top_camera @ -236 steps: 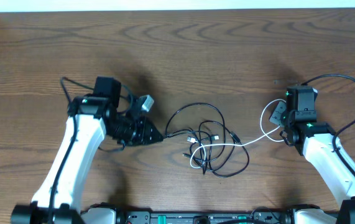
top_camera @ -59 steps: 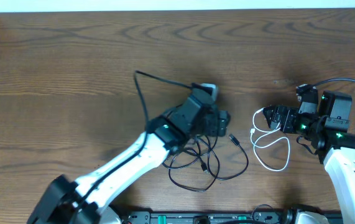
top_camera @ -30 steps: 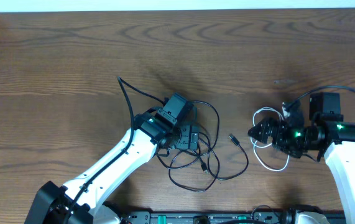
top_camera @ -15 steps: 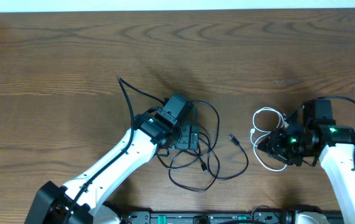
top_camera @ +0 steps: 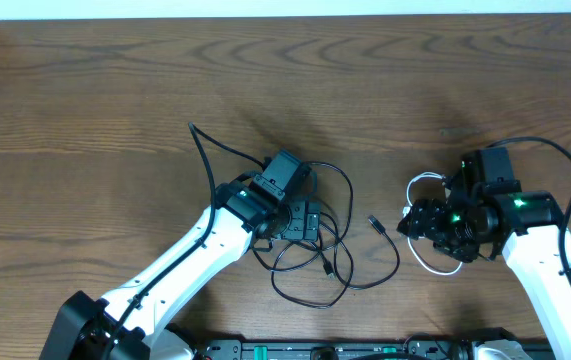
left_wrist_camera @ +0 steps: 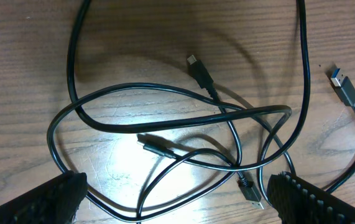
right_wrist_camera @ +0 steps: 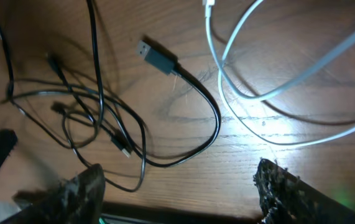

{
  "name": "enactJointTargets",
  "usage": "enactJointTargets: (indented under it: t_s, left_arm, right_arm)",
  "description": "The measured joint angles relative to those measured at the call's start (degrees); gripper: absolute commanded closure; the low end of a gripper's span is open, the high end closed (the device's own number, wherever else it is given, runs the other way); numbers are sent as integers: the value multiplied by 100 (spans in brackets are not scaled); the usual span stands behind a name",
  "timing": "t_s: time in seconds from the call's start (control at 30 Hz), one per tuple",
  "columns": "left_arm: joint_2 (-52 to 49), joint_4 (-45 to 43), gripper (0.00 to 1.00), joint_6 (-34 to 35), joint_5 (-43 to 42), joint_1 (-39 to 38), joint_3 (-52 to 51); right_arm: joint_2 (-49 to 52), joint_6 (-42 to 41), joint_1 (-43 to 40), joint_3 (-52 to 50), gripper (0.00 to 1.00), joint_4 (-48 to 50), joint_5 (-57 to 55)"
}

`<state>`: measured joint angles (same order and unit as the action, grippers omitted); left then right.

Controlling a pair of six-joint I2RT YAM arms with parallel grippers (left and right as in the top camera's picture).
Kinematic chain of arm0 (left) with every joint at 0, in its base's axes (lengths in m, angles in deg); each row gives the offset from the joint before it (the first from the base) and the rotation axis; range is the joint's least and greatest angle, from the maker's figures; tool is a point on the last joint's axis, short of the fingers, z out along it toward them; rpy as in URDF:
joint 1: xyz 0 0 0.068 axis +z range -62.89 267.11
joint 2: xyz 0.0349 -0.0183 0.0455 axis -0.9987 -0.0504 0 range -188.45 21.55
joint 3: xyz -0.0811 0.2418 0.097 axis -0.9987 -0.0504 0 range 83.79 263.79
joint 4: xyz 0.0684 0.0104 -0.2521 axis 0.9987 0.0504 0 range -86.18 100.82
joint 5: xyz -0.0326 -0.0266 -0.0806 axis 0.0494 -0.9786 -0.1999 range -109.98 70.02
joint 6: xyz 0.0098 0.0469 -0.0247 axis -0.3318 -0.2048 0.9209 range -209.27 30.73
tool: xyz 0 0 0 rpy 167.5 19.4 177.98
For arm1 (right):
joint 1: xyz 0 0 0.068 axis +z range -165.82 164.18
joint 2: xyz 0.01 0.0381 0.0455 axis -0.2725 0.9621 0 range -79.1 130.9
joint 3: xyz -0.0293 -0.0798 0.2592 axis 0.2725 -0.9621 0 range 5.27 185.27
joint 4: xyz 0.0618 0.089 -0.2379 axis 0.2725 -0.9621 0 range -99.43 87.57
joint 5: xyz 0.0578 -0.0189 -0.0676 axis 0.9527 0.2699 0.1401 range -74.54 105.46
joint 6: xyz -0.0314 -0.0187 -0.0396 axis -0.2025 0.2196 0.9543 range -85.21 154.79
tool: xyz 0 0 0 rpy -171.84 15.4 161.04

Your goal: Untangle cables

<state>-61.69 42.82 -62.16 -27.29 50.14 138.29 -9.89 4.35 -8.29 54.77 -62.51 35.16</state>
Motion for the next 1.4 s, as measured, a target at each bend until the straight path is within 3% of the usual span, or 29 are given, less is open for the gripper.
enactJointTargets:
  t_s: [0.1, 0.3, 0.6, 1.1, 1.17, 1.2, 1.23, 1.27, 1.3, 1.4]
  left_arm:
    - [0, 0, 2, 0, 0, 0, 0]
    - [0, 0, 2, 0, 0, 0, 0]
    - [0, 0, 2, 0, 2, 0, 0]
    - [0, 0, 2, 0, 2, 0, 0]
    - [0, 2, 2, 0, 2, 0, 0]
    - [0, 0, 2, 0, 2, 0, 0]
    - [0, 0, 2, 0, 2, 0, 0]
    - [0, 0, 2, 0, 2, 0, 0]
    - [0, 2, 2, 0, 2, 0, 0]
    - [0, 0, 2, 0, 2, 0, 0]
  right_arm:
    - [0, -356, 219, 20, 1, -105, -354]
    - [0, -1333, 962, -44, 1, 225, -1394]
    - [455, -2514, 1539, -662, 1, 2055, -2496]
    - [2103, -2417, 1547, -767, 2, 3950, -3550]
    - [2227, -2312, 1547, -767, 10, 4105, -3692]
    - [2299, -2229, 1547, -767, 22, 4190, -3788]
    - [2334, -2153, 1547, -767, 46, 4240, -3849]
    - [2369, -2059, 1547, -767, 82, 4266, -3899]
    - [2391, -1932, 1547, -767, 94, 4286, -3952]
    - [2391, -1567, 1547, -767, 99, 4301, -4039]
